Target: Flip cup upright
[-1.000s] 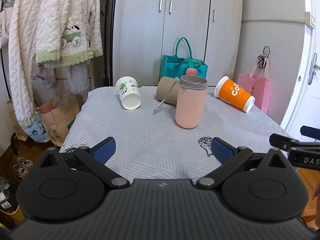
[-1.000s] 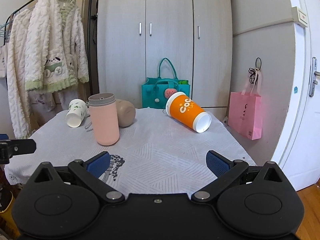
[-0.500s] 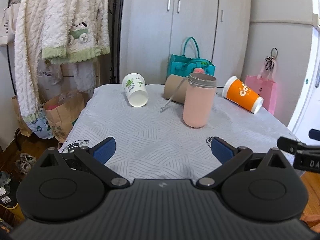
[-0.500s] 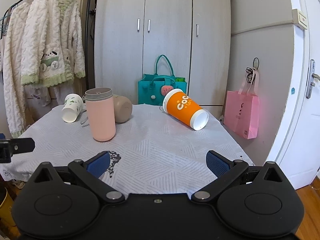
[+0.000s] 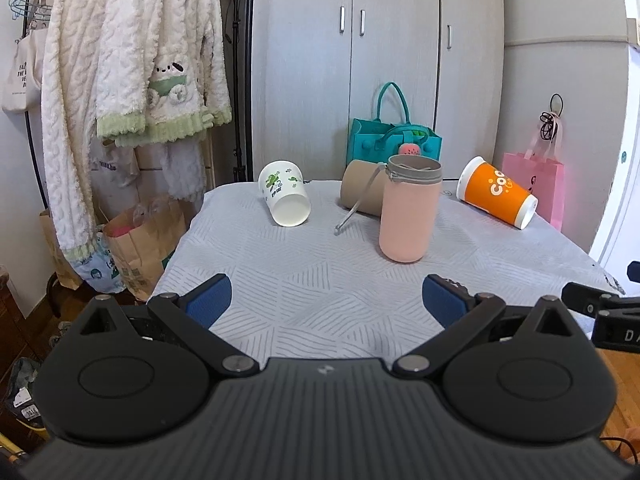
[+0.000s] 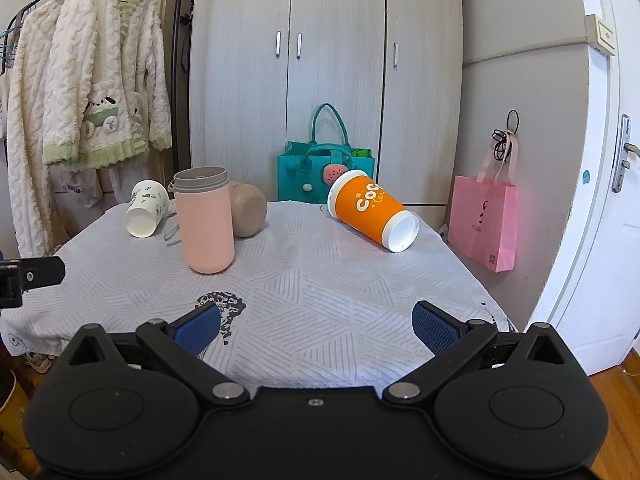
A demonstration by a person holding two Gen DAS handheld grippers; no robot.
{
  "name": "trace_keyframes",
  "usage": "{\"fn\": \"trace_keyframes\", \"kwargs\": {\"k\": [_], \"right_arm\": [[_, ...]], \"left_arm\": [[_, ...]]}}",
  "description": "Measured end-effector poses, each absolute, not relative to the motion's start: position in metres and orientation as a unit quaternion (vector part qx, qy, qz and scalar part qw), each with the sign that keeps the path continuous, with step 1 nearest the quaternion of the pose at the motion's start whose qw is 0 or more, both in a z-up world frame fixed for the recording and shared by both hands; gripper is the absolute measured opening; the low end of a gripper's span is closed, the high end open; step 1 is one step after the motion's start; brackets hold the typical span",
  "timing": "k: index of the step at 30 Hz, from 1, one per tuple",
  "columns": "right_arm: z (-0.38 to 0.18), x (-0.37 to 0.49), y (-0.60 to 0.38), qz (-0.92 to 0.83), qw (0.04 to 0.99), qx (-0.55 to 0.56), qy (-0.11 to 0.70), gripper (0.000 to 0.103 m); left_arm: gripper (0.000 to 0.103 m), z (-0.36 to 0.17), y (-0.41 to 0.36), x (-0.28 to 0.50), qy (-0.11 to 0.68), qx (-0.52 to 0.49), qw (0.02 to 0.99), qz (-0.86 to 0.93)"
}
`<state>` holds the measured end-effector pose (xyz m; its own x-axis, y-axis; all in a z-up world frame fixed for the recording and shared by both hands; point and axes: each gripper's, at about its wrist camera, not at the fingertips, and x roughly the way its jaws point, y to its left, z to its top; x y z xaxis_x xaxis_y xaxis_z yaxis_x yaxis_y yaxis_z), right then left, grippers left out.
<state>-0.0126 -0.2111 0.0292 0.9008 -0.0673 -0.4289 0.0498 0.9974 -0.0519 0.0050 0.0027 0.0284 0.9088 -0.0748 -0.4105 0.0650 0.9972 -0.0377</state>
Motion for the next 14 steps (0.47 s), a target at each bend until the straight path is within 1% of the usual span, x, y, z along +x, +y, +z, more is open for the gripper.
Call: {"fn": "trace_keyframes", "kwargs": {"k": [14], "right_arm": [[0.0280,-0.0132,-0.2084,-0.032,0.974,-0.017,0.222,0.103]], "left_arm": [[0.103,0.0291,-0.0031,0.0010,0.202,0.002,0.979,-0.030]]}}
